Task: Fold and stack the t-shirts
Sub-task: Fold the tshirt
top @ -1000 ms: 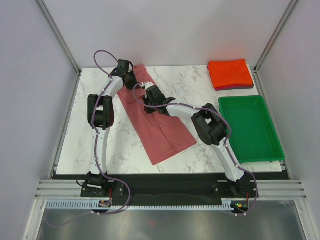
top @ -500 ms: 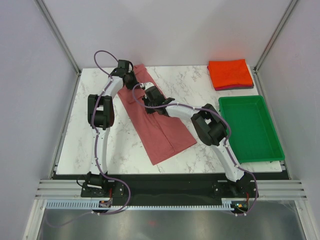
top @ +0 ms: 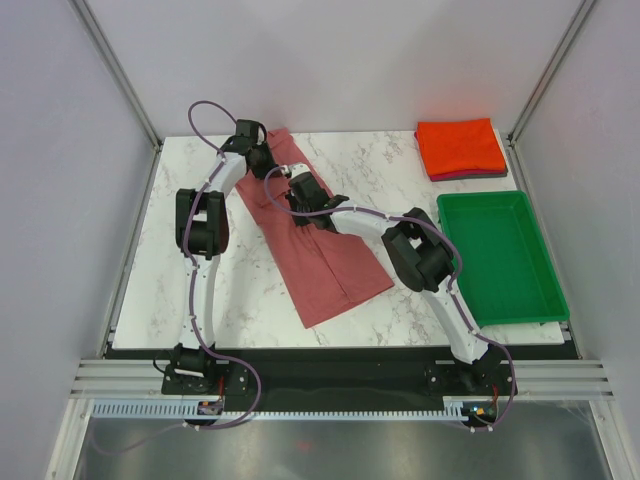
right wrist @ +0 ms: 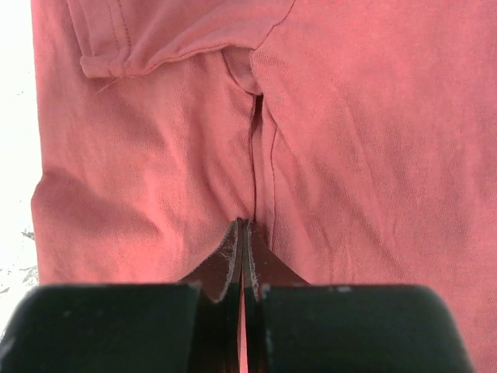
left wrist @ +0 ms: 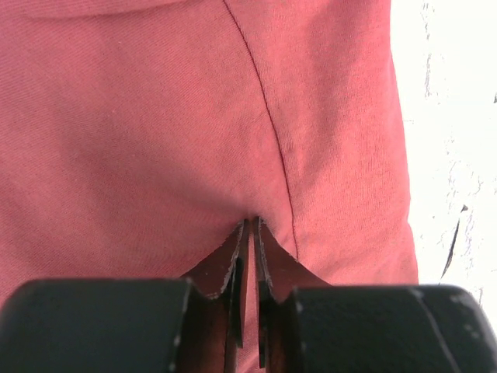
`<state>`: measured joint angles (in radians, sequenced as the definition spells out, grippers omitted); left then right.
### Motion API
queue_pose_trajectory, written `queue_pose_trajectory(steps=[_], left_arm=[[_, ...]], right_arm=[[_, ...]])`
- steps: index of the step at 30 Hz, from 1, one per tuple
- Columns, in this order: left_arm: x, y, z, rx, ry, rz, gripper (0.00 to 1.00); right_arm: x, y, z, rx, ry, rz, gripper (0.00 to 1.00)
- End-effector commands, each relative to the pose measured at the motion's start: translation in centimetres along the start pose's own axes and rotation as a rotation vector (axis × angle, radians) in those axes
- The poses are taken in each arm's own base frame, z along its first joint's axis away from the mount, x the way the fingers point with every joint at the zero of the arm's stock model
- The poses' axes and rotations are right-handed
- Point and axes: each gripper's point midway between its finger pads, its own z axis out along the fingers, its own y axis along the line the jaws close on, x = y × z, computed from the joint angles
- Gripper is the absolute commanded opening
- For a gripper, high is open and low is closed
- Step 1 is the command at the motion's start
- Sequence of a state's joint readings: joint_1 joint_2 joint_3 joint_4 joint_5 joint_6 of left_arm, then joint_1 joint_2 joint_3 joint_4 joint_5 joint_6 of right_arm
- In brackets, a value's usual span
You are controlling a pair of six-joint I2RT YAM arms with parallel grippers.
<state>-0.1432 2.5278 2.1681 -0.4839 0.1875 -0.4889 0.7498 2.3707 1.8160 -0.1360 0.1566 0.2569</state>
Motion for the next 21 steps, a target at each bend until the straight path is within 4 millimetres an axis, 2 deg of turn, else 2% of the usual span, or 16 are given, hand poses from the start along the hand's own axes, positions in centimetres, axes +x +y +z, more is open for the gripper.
queue_pose_trajectory(steps=[1, 3, 6, 7, 8, 9, 10, 11, 12, 13, 14, 16, 17, 19, 20, 21], left_arm=[[1.2, 0.4, 1.4, 0.0, 0.033, 0.023, 0.14], [0.9, 0.3, 1.5, 0.005, 0.027, 0.026, 0.15], [0.6, -0.1, 1.6, 0.016, 0.02, 0.022, 0.15], [0.7, 0.0, 1.9, 0.016, 0.023, 0.02, 0.15], [0.6, 0.0, 2.0, 0.02, 0.022, 0.019, 0.15], [0.4, -0.4, 2.0, 0.031, 0.017, 0.016, 0.16], [0.5, -0.3, 2.2, 0.035, 0.023, 0.011, 0.16], [0.4, -0.7, 2.1, 0.051, 0.023, 0.009, 0.16], [0.4, -0.7, 2.2, 0.057, 0.026, 0.0, 0.16], [0.5, -0.8, 2.2, 0.061, 0.028, -0.003, 0.16], [0.6, -1.0, 2.5, 0.068, 0.029, -0.005, 0.16], [0.7, -1.2, 2.7, 0.086, 0.036, -0.006, 0.16], [0.5, -1.4, 2.8, 0.097, 0.028, -0.003, 0.16], [0.7, -1.8, 3.1, 0.128, 0.04, -0.006, 0.17], [0.5, -2.3, 3.1, 0.149, 0.038, 0.0, 0.17], [0.2, -2.5, 3.1, 0.159, 0.029, 0.004, 0.17]], right_arm=[[-4.4, 1.0, -1.9, -0.032, -0.091, 0.006, 0.07], [-4.2, 1.0, -2.1, -0.039, -0.081, 0.016, 0.13], [-4.6, 0.4, -4.0, -0.01, -0.068, 0.036, 0.19], [-5.6, 0.2, -6.0, 0.003, -0.07, 0.063, 0.26], [-5.9, 0.2, -7.1, 0.006, -0.068, 0.081, 0.28], [-5.2, -0.1, -7.9, 0.012, -0.048, 0.085, 0.3], [-6.5, -0.3, -10.1, 0.014, -0.076, 0.108, 0.31], [-4.9, -0.9, -10.5, 0.035, -0.048, 0.109, 0.31], [-5.9, -1.3, -12.2, 0.042, -0.075, 0.118, 0.31], [-5.5, -2.2, -12.8, 0.067, -0.068, 0.126, 0.3], [-3.8, -3.3, -12.9, 0.093, -0.036, 0.123, 0.29], [-3.2, -5.4, -14.2, 0.144, -0.035, 0.124, 0.29], [-1.1, -6.8, -14.4, 0.186, 0.006, 0.11, 0.29], [-0.2, -8.6, -15.6, 0.208, 0.016, 0.128, 0.29], [2.2, -9.5, -15.8, 0.228, 0.063, 0.126, 0.29], [2.6, -10.0, -16.5, 0.236, 0.062, 0.129, 0.29]])
